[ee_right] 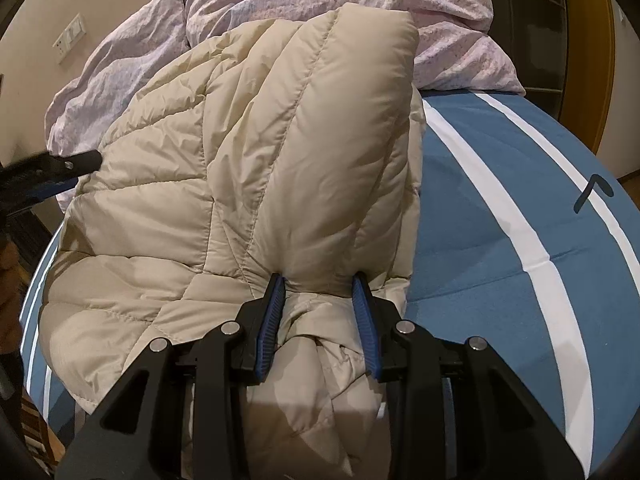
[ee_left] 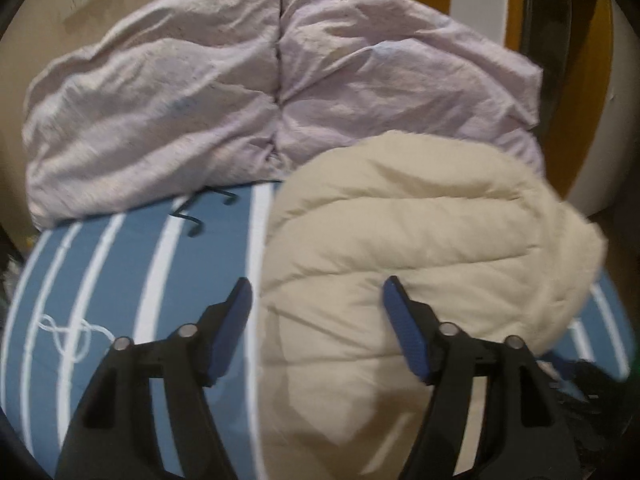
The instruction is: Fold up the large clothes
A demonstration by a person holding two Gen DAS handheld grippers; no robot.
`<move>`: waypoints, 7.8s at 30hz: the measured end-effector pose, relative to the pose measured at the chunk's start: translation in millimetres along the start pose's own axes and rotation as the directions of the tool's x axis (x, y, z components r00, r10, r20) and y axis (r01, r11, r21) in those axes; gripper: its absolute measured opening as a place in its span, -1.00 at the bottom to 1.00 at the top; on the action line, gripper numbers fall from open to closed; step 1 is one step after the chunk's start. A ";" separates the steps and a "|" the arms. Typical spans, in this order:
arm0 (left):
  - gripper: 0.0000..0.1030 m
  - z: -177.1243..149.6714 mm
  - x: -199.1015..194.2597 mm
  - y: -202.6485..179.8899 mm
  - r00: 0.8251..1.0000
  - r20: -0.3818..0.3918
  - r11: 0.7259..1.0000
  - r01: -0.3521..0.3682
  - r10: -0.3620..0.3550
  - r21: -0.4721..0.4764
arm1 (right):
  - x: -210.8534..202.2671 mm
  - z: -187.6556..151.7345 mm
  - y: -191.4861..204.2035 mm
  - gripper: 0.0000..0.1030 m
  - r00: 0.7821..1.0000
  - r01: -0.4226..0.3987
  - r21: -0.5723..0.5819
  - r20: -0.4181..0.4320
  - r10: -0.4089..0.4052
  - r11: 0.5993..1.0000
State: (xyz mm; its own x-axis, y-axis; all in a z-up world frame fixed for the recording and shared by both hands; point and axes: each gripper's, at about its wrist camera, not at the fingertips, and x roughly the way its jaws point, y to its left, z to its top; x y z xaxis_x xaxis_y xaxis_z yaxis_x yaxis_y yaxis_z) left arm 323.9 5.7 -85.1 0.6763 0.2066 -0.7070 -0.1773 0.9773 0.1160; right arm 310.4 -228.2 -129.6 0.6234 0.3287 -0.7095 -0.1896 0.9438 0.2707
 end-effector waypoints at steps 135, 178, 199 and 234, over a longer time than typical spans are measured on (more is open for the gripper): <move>0.74 5.1 65.8 -33.9 0.999 0.047 0.993 0.007 -0.013 0.118 | 61.5 70.7 4.8 0.01 0.985 0.155 0.034 0.073 -0.157 0.987; 0.91 -0.7 87.9 -20.6 0.998 0.003 0.998 0.065 -0.065 0.019 | 68.7 76.8 7.4 0.02 0.984 0.176 0.009 0.019 -0.176 0.984; 0.90 -21.5 45.0 59.5 0.958 -0.113 0.949 0.235 -0.263 -0.208 | 26.9 57.7 -77.0 0.89 0.976 -0.097 0.336 -0.154 0.156 0.937; -0.18 -20.8 53.8 104.6 0.838 -0.020 0.782 0.500 -0.545 -0.371 | 76.0 88.3 10.2 -0.33 0.861 -0.454 0.309 -0.092 0.501 0.836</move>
State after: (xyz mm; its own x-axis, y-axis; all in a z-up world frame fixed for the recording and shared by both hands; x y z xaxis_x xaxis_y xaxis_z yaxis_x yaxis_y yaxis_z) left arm 327.0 118.1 -125.5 0.6489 -0.3608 -0.6699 -0.0658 0.8505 -0.5218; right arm 422.9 -196.6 -123.3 0.3719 0.7590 -0.5345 -0.2070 0.6291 0.7493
